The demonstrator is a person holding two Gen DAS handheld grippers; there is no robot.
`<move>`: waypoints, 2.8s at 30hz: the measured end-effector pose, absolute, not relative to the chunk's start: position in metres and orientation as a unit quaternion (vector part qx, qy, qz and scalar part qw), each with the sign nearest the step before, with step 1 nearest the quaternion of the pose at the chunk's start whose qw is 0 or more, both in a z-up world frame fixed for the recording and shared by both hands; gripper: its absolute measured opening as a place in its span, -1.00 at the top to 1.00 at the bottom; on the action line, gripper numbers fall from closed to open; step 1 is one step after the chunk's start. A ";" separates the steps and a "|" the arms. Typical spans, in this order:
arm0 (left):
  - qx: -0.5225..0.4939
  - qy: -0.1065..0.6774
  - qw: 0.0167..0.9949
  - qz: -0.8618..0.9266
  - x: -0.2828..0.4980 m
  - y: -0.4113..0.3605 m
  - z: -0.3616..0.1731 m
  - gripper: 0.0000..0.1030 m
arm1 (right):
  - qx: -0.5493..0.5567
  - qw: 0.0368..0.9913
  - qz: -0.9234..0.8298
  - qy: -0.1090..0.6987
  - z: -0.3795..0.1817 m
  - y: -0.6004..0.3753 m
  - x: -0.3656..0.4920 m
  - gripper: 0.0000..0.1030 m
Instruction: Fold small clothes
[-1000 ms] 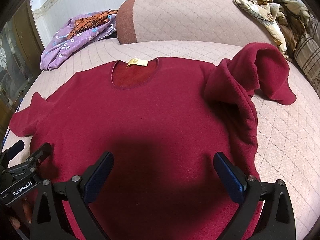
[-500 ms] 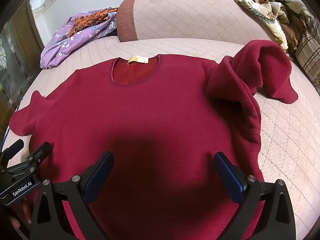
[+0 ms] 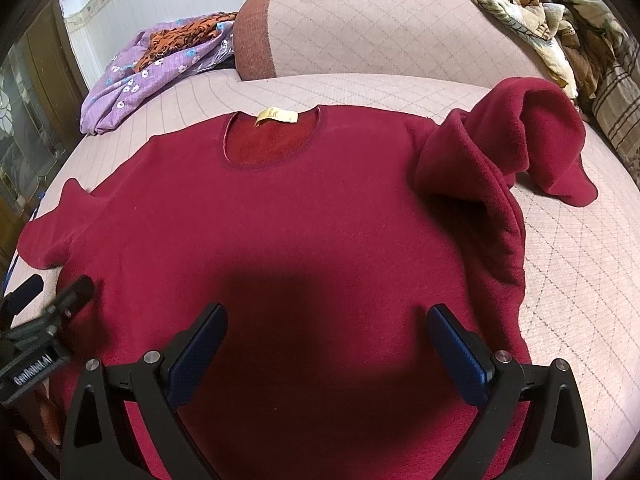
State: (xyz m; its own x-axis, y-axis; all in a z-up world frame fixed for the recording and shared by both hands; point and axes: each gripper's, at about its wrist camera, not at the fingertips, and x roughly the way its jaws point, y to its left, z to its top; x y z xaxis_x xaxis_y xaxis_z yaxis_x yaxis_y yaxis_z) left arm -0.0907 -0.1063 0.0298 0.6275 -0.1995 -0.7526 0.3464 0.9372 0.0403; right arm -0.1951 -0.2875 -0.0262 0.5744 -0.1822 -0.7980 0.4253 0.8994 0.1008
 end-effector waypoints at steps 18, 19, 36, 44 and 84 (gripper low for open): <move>0.090 0.408 0.896 -0.150 -0.090 -0.107 0.029 -1.00 | 0.138 0.877 -0.164 0.431 -0.027 -0.285 -0.193 -0.95; 0.092 0.407 0.896 -0.150 -0.091 -0.108 0.029 -1.00 | 0.137 0.877 -0.164 0.431 -0.027 -0.285 -0.193 -0.95; 0.066 0.387 0.916 -0.081 -0.065 -0.057 0.050 -1.00 | 0.133 0.874 -0.160 0.439 -0.031 -0.282 -0.190 -0.95; -0.058 0.401 0.913 0.040 -0.005 0.046 0.057 -1.00 | 0.132 0.875 -0.154 0.440 -0.033 -0.282 -0.189 -0.96; -0.127 0.374 0.914 -0.097 0.035 0.040 0.108 0.85 | 0.134 0.875 -0.145 0.442 -0.036 -0.286 -0.188 -0.99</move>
